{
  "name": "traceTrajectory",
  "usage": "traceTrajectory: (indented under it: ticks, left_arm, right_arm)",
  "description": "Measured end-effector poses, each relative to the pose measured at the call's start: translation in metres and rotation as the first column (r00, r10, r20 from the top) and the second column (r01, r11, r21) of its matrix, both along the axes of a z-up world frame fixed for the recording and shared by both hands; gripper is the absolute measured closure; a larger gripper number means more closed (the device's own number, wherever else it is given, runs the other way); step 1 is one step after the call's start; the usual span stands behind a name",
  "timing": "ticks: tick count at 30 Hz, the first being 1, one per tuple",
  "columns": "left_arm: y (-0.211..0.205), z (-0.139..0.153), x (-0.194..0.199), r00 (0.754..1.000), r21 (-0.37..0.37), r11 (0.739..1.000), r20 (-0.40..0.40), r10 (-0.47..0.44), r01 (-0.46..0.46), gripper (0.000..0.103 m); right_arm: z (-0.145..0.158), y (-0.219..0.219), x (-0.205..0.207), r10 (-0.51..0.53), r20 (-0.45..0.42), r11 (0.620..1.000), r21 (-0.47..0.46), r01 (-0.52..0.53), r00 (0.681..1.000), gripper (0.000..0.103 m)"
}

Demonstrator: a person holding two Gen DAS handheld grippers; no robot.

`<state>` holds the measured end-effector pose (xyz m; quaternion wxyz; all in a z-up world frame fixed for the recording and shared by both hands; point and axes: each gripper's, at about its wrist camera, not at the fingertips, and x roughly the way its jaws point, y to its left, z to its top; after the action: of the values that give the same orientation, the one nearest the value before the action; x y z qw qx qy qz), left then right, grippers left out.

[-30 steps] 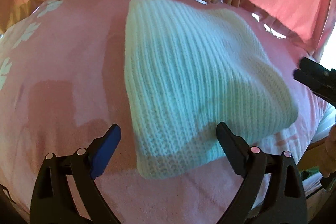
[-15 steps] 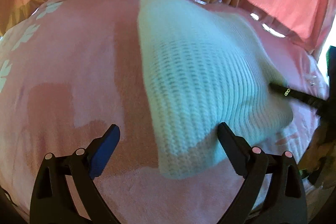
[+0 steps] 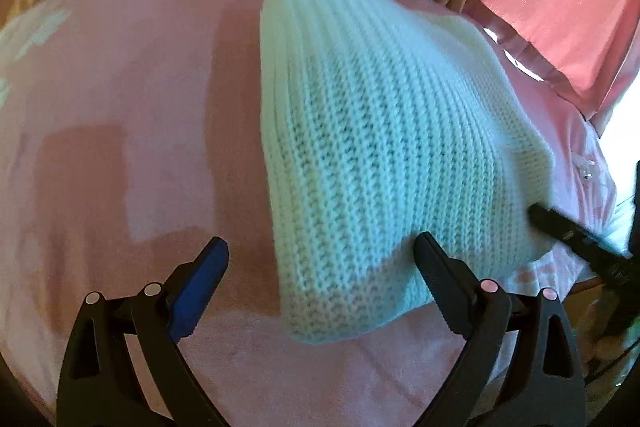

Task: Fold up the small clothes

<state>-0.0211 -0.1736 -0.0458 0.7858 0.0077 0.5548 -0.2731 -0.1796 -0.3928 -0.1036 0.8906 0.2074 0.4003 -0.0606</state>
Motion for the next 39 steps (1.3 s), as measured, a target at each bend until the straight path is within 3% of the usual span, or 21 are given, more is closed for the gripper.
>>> traceTrajectory:
  ticks: [2, 6, 8, 9, 10, 11, 12, 15, 18, 22, 26, 30, 39]
  left_arm:
    - [0.0, -0.004, 0.004, 0.999, -0.032, 0.999, -0.041, 0.008, -0.009, 0.011]
    - [-0.002, -0.005, 0.012, 0.998, -0.065, 0.997, -0.06, 0.034, -0.038, 0.009]
    - [-0.004, -0.004, 0.013, 0.998, -0.071, 0.997, -0.051, 0.038, -0.041, 0.009]
    - [-0.005, -0.004, 0.014, 0.999, -0.077, 0.996, -0.042, 0.035, -0.038, 0.022]
    - [-0.008, -0.002, 0.014, 0.999, -0.095, 0.995, -0.033, 0.015, -0.019, 0.04]
    - [-0.012, -0.002, 0.015, 0.998, -0.105, 0.994, -0.051, -0.024, 0.019, 0.06]
    - [-0.013, 0.001, 0.016, 0.999, -0.097, 0.995, -0.044, -0.027, 0.023, 0.07]
    - [-0.012, 0.026, 0.009, 0.998, -0.053, 0.997, 0.036, -0.059, 0.061, 0.078]
    - [-0.003, 0.041, 0.002, 0.995, -0.008, 0.998, 0.079, -0.067, 0.068, 0.075]
    - [-0.008, 0.027, -0.006, 0.994, 0.088, 0.993, 0.068, -0.082, 0.075, 0.068]
    - [-0.014, 0.035, -0.013, 0.988, 0.127, 0.99, 0.131, -0.085, 0.068, 0.046]
    - [-0.016, 0.039, -0.014, 0.986, 0.12, 0.991, 0.146, -0.074, 0.057, 0.033]
    - [-0.024, 0.044, 0.005, 0.99, 0.07, 0.998, 0.137, -0.013, 0.004, 0.026]
  right_arm:
    - [-0.015, -0.004, 0.004, 0.003, -0.038, 1.0, 0.001, -0.003, 0.999, 0.044]
    - [-0.011, -0.009, 0.008, -0.042, -0.011, 0.999, -0.02, 0.042, 0.999, 0.032]
    - [-0.021, -0.013, 0.015, -0.037, -0.032, 0.999, 0.031, 0.038, 0.999, 0.032]
    - [-0.025, -0.016, 0.015, -0.049, -0.011, 0.997, 0.056, 0.049, 0.999, 0.041]
    - [-0.024, -0.016, 0.016, -0.043, -0.003, 0.997, 0.064, 0.043, 0.999, 0.062]
    - [-0.022, -0.013, 0.018, -0.024, 0.006, 0.996, 0.083, 0.023, 1.0, 0.073]
    - [-0.018, -0.01, 0.018, -0.024, 0.02, 0.997, 0.079, 0.022, 1.0, 0.075]
    - [0.006, 0.009, 0.009, 0.009, 0.105, 0.999, 0.036, -0.012, 0.994, 0.079]
    - [0.016, 0.021, 0.002, 0.035, 0.121, 0.999, -0.002, -0.035, 0.992, 0.074]
    - [-0.012, 0.013, 0.01, -0.026, -0.042, 0.996, -0.081, 0.023, 0.999, 0.055]
    - [0.007, 0.008, 0.0, -0.063, 0.021, 0.991, -0.117, 0.065, 0.998, 0.04]
    - [0.027, 0.006, 0.002, -0.069, 0.087, 0.989, -0.122, 0.079, 0.994, 0.035]
    - [0.022, -0.009, 0.045, -0.073, 0.059, 0.994, -0.077, 0.077, 0.996, 0.029]
